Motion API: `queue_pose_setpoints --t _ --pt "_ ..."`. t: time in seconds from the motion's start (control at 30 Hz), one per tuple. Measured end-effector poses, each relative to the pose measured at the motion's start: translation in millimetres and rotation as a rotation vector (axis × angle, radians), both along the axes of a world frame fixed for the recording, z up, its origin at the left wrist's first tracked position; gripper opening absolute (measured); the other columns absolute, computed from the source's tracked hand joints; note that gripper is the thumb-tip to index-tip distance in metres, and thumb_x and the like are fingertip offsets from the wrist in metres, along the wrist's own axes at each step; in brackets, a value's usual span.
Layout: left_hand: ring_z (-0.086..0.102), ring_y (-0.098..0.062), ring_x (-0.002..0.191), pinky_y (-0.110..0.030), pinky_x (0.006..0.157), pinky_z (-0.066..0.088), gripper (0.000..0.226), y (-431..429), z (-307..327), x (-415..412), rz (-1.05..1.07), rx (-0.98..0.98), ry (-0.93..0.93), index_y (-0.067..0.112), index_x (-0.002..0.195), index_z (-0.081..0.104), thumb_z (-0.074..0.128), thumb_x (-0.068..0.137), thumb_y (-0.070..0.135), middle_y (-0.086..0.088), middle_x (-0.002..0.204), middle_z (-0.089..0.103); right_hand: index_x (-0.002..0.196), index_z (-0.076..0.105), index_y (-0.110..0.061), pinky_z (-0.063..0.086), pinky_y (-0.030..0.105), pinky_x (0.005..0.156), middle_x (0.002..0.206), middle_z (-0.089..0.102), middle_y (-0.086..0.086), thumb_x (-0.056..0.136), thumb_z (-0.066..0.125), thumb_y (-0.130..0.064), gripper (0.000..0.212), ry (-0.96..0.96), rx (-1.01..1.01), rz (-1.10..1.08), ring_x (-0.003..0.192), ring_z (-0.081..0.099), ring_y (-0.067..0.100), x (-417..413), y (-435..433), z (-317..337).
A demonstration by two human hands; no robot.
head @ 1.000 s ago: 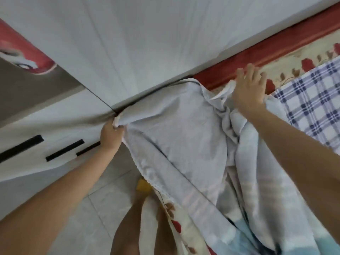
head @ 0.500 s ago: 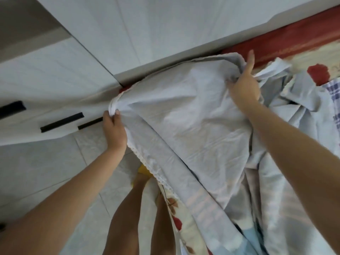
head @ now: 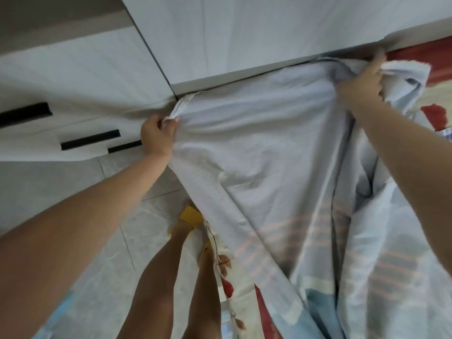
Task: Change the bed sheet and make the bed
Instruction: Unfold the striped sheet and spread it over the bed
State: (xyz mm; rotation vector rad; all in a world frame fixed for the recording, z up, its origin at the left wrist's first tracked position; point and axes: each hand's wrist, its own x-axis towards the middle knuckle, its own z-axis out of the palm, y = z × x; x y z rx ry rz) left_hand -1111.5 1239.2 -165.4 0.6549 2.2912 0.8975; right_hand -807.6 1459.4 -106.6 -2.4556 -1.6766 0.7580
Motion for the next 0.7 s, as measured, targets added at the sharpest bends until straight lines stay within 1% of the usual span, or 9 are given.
queue_pose_setpoints --t 0.1,0.17,0.23,0.33,0.43,0.5,0.57,0.67,0.7 --pt "0.033 -0.003 0.055 -0.019 0.046 0.027 0.039 -2.9 -0.9 0.7 -0.018 -0.05 -0.006 0.018 0.062 0.037 0.059 0.092 0.029 0.006 0.061 0.038 0.153 -0.005 -0.023 0.024 0.048 0.112 0.153 0.026 0.01 0.085 0.059 -0.026 0.094 0.002 0.033 0.097 0.138 0.03 0.03 -14.4 -23.2 -9.1" --pt "0.038 -0.001 0.06 -0.017 0.048 0.029 0.031 -12.4 3.7 8.0 -0.005 -0.052 -0.093 0.012 0.077 0.045 0.053 0.096 0.035 0.008 0.068 0.042 0.152 0.011 -0.013 0.024 0.043 0.113 0.15 0.03 0.013 0.083 0.055 -0.02 0.082 -0.057 0.223 0.17 0.137 0.032 0.032 -28.0 -68.5 -16.5" --pt "0.048 -0.002 0.069 -0.01 0.052 0.036 0.032 -28.7 7.5 23.5 0.046 -0.096 -0.275 0.012 0.097 0.051 0.046 0.097 0.043 0.008 0.077 0.049 0.143 0.032 -0.006 0.029 0.04 0.111 0.141 0.04 0.016 0.08 0.053 -0.016 0.067 0.042 0.402 0.255 0.131 0.039 0.032 -44.0 -134.8 -20.3" --pt "0.06 -0.014 0.08 -0.02 0.062 0.046 0.042 -63.2 8.5 51.6 0.182 -0.21 -0.603 0.016 0.118 0.056 0.045 0.096 0.05 0.004 0.087 0.061 0.131 0.041 -0.007 0.033 0.036 0.107 0.131 0.045 0.016 0.089 0.05 -0.021 0.045 0.226 0.327 0.414 0.126 0.04 0.028 -56.0 -256.9 -26.7" --pt "0.063 -0.016 0.085 -0.03 0.076 0.049 0.035 -90.0 13.7 79.3 0.361 -0.218 -0.899 0.019 0.113 0.06 0.048 0.095 0.046 0.004 0.091 0.069 0.121 0.043 -0.016 0.037 0.033 0.102 0.123 0.049 0.009 0.089 0.047 -0.027 0.034 0.23 0.198 0.538 0.115 0.045 0.023 -51.0 -366.2 -20.1" --pt "0.05 -0.011 0.061 -0.025 0.065 0.041 0.025 -104.9 20.3 93.5 0.436 -0.186 -1.006 0.018 0.084 0.06 0.047 0.098 0.034 0.008 0.059 0.06 0.114 0.047 -0.02 0.042 0.031 0.095 0.115 0.055 0.005 0.087 0.046 -0.028 0.028 0.18 0.112 0.494 0.107 0.05 0.02 -35.0 -423.1 -15.5" --pt "0.043 -0.01 0.052 -0.024 0.059 0.035 0.03 -114.5 28.5 102.2 0.488 -0.168 -1.081 0.018 0.072 0.054 0.043 0.1 0.025 0.008 0.047 0.052 0.108 0.052 -0.02 0.049 0.03 0.085 0.106 0.06 0.001 0.087 0.048 -0.022 0.021 0.194 -0.026 0.298 0.096 0.058 0.018 -18.3 -463.2 -11.7" --pt "0.064 -0.013 0.08 -0.028 0.076 0.047 0.025 -130.1 35.9 106.6 0.439 -0.174 -1.134 0.017 0.106 0.06 0.037 0.102 0.025 0.002 0.084 0.071 0.098 0.062 -0.014 0.049 0.022 0.069 0.091 0.065 0.004 0.101 0.038 -0.023 0.026 0.175 -0.258 0.033 0.087 0.067 0.025 12.3 -491.9 -13.2" --pt "0.064 -0.015 0.092 -0.031 0.082 0.049 0.028 -133.2 36.2 105.5 0.421 -0.184 -1.154 0.019 0.114 0.058 0.034 0.103 0.027 0.0 0.098 0.07 0.099 0.063 -0.011 0.051 0.025 0.07 0.092 0.065 0.006 0.103 0.035 -0.027 0.033 0.18 -0.209 -0.122 0.088 0.067 0.027 22.1 -494.6 -19.5"
